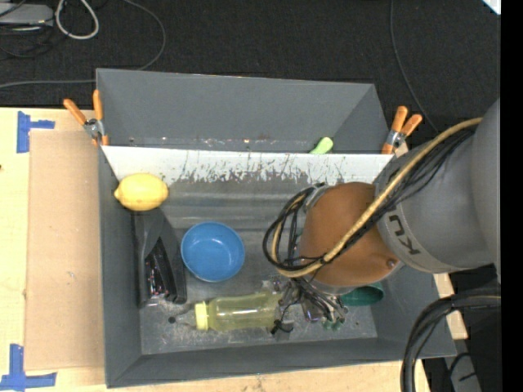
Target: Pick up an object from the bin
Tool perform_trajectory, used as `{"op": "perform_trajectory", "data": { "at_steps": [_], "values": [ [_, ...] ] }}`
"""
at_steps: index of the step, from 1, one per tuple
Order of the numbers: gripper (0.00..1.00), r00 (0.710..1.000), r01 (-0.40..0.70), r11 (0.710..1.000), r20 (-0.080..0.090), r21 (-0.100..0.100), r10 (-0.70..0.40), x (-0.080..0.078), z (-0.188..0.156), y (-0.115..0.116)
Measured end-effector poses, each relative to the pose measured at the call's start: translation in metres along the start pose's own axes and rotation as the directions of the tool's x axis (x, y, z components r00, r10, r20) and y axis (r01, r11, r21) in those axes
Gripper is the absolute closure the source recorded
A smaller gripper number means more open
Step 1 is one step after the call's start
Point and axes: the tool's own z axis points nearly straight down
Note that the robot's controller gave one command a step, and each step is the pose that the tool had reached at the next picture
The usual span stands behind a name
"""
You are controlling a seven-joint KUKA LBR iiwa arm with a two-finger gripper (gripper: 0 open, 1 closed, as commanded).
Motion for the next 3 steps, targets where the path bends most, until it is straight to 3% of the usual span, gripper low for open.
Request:
{"op": "perform_trajectory", "data": {
  "at_steps": [1,2,3],
  "values": [
    [1.00,1.000,0.005,1.000,-0.009,0.000,-0.005,-0.001,0.030,0.008],
    [1.00,1.000,0.016,1.000,-0.002,0.000,-0.016,-0.009,0.010,0.007],
    [1.00,1.000,0.013,1.000,-0.017,0.000,-0.013,-0.008,-0.014,0.008]
  ]
}}
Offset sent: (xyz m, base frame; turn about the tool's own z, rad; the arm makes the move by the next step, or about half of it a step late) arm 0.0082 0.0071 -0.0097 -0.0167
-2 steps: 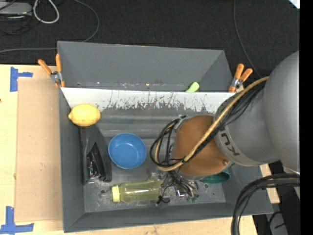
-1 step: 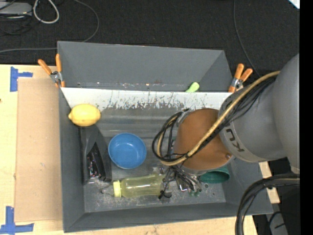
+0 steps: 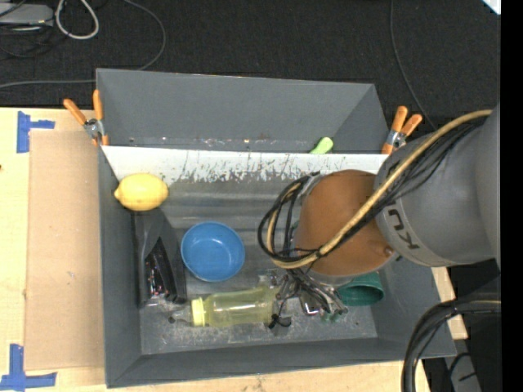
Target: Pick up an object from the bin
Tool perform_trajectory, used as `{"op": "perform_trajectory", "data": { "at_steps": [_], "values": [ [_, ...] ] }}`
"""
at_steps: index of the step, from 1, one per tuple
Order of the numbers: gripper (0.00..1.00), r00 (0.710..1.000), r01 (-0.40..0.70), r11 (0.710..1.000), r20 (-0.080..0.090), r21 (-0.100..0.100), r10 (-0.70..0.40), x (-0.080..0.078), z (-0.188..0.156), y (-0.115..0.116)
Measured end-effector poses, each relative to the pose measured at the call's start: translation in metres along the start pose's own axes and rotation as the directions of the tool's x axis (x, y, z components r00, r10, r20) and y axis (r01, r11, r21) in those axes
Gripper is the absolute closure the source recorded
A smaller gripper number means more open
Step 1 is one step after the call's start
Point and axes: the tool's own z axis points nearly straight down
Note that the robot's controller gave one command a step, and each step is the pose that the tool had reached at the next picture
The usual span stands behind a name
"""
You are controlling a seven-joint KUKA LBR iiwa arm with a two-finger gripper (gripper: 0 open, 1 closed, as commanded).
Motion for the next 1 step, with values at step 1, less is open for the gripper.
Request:
{"op": "perform_trajectory", "data": {
  "at_steps": [1],
  "values": [
    [1.00,0.999,0.045,0.999,0.004,0.000,-0.045,0.0015,0.0252,0.0142]
  ]
}}
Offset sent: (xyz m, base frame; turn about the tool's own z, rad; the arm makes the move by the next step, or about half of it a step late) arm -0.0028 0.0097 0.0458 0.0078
